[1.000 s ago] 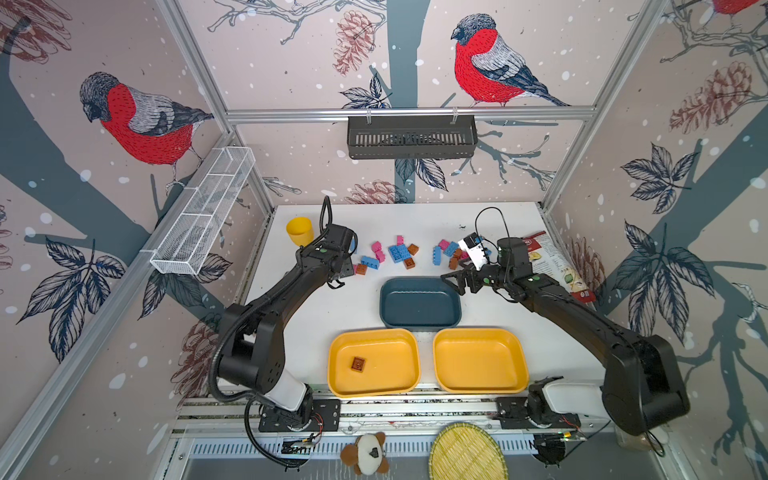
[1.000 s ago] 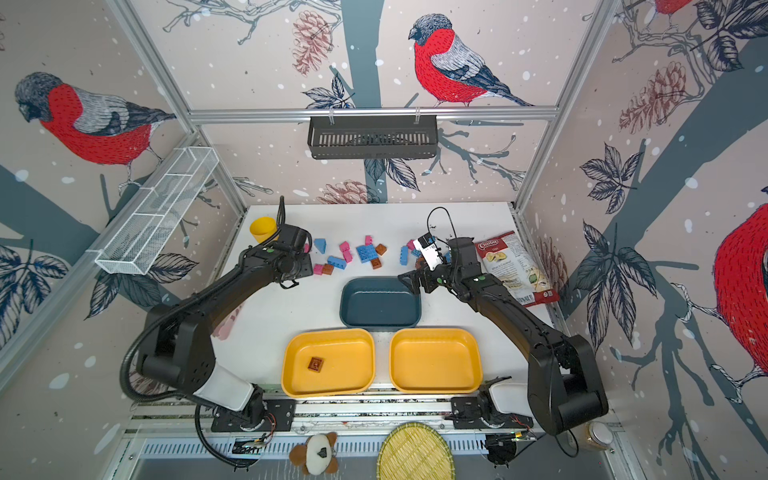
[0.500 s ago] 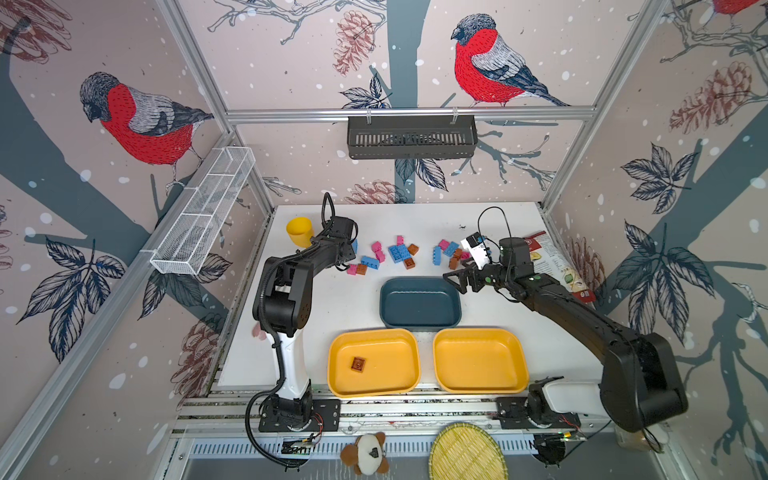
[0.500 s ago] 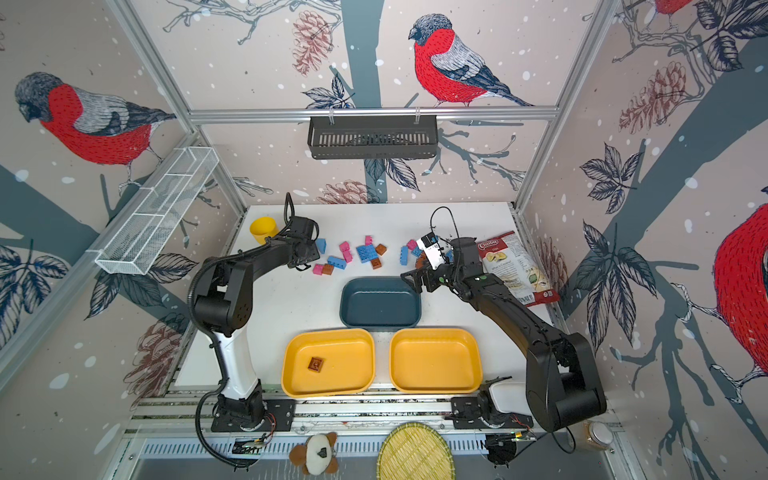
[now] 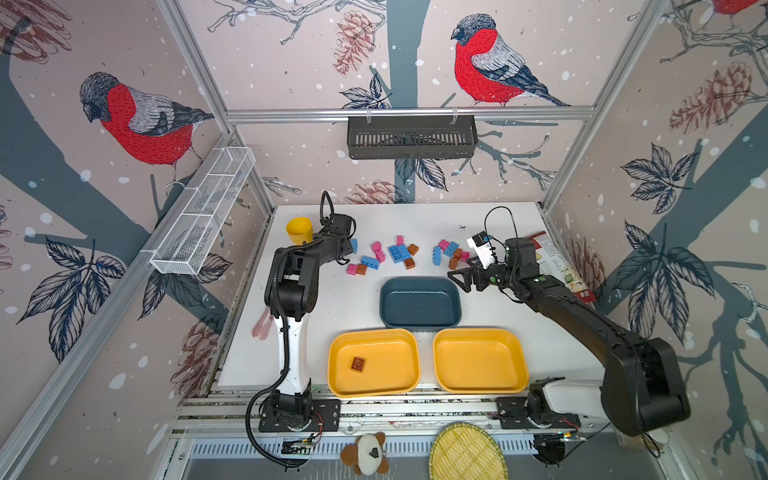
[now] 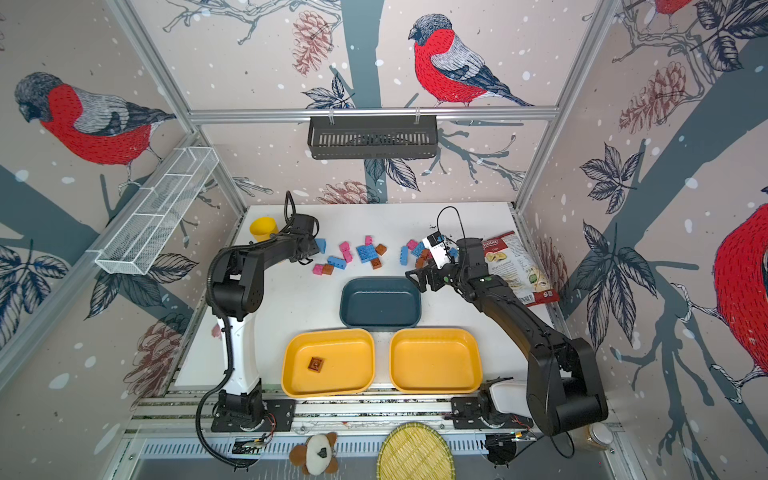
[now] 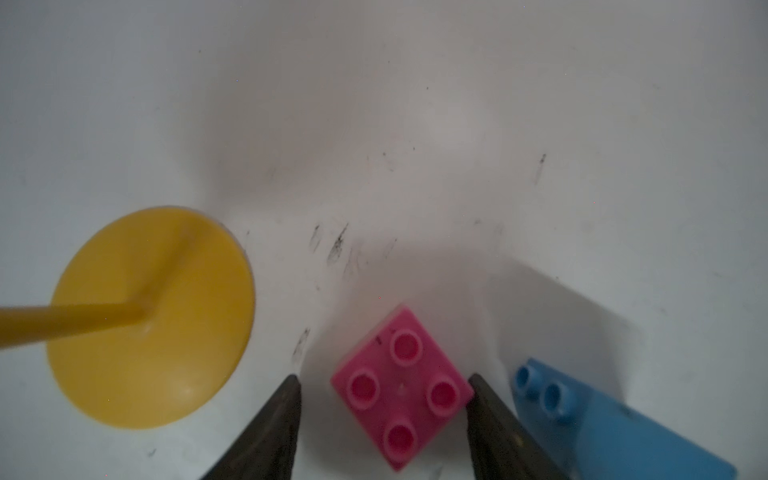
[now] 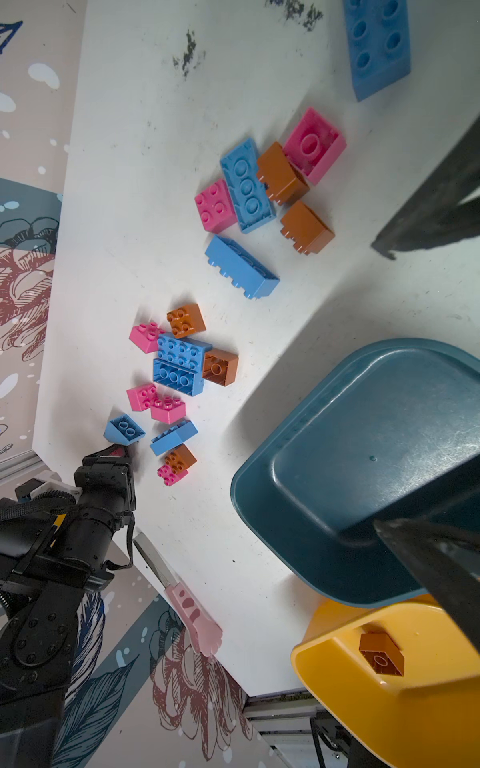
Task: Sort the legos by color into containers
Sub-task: 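Grasp the pink brick beside the goblet base with the left gripper, then carry the pink brick into the teal bin and open the left gripper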
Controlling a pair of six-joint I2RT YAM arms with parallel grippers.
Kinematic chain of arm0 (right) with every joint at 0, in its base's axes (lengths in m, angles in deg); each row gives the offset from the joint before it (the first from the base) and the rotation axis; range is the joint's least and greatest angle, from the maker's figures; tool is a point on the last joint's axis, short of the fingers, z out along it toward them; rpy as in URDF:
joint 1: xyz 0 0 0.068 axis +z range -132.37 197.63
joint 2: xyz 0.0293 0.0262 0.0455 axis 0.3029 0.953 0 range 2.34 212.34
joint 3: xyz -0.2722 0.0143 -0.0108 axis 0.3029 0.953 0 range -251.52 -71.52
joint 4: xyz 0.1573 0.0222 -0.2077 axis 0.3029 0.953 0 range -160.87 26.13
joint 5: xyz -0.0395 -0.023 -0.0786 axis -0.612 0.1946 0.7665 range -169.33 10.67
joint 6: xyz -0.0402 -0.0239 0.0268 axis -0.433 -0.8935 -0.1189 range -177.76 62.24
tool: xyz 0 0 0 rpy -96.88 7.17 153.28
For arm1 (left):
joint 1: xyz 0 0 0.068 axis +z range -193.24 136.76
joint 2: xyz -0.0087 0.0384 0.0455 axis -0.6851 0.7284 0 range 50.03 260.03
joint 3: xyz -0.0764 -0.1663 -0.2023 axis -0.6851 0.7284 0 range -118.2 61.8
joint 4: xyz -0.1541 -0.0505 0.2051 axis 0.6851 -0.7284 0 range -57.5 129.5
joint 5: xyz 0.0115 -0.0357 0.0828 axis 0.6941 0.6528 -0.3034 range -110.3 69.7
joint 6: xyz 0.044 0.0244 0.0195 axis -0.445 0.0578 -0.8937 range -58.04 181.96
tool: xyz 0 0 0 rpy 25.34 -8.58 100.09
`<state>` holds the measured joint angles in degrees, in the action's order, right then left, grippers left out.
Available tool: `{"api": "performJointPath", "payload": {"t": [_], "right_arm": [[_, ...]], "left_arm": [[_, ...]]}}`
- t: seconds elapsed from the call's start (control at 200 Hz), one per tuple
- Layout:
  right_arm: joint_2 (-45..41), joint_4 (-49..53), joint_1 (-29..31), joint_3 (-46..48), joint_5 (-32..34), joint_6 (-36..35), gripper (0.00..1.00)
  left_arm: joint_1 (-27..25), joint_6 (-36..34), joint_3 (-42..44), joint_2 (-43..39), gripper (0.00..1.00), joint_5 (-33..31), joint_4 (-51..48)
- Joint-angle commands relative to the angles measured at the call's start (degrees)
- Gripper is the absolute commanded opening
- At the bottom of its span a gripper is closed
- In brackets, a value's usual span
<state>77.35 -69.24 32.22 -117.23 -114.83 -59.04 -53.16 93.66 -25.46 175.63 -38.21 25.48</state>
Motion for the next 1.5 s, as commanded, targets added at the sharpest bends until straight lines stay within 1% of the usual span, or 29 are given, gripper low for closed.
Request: {"api": "performJointPath", "payload": {"t": [0.0, 0.135, 0.31, 0.405, 0.49, 0.58, 0.711, 0.851, 0.996, 1.066, 1.096, 1.186, 1.316, 1.396, 1.496], "right_arm": [[-0.19, -0.3, -0.17, -0.07, 0.26, -0.03, 0.99], [0.7, -0.23, -0.26, -0.29, 0.02, -0.13, 0.99], [0.98, -0.39, -0.39, -0.56, -0.09, -0.28, 0.99], [1.47, -0.63, -0.6, -0.6, -0.42, -0.3, 0.99], [2.11, -0.84, -0.7, -0.77, -1.12, -0.2, 0.99], [2.3, -0.84, -0.72, -0.87, -1.43, -0.13, 0.99], [2.6, -0.93, -0.79, -0.94, -1.67, -0.05, 0.99], [2.64, -0.75, -0.81, -1.02, -1.89, 0.03, 0.99], [2.59, -0.85, -0.79, -0.99, -1.85, 0.0, 0.99], [2.45, -0.76, -0.75, -1.04, -1.85, 0.14, 0.99], [2.45, -0.75, -0.79, -1.04, -1.78, 0.14, 0.99], [2.17, -1.01, -0.79, -0.83, -1.85, 0.4, 0.99], [1.99, -1.23, -0.75, -0.87, -1.76, 0.58, 1.0], [1.57, -0.85, -0.74, -0.82, -1.54, 0.49, 0.99], [0.94, -0.66, -0.75, -0.78, -0.86, 0.48, 1.0]], "left_arm": [[0.01, 0.47, -1.89, 1.55, 0.63, 2.69, -1.48], [0.16, 0.31, -4.39, 3.2, 0.65, 2.44, -2.23], [0.31, -0.68, -7.54, 4.72, 0.65, 1.59, -4.55], [0.43, -1.03, -8.58, 5.01, 0.66, 3.73, -4.53], [0.42, -1.52, -11.06, 6.48, 0.65, 5.67, -6.5], [0.36, -1.71, -11.8, 6.8, 0.59, 6.39, -8.2], [0.26, -2.23, -11.59, 6.65, 0.43, 7.07, -9.55], [-0.41, -4.13, -11.62, 6.01, 0.39, 6.27, -12.03], [-0.9, -6.29, -11.53, 4.95, 0.3, 6.73, -14.38], [-1.07, -7.48, -11.34, 3.55, 0.25, 6.37, -15.46], [-1.18, -7.96, -11.14, 2.87, 0.24, 6.16, -15.85], [-1.34, -8.87, -9.94, -0.1, 0.25, 6.16, -16.48], [-1.81, -10.4, -8.19, -4.81, 0.26, 8.05, -18.11], [-3.33, -11.61, -6.44, -8.76, 0.27, 8.89, -20.16], [-6.11, -12.21, -1.69, -15.43, 0.28, 10.8, -22.23]]}}
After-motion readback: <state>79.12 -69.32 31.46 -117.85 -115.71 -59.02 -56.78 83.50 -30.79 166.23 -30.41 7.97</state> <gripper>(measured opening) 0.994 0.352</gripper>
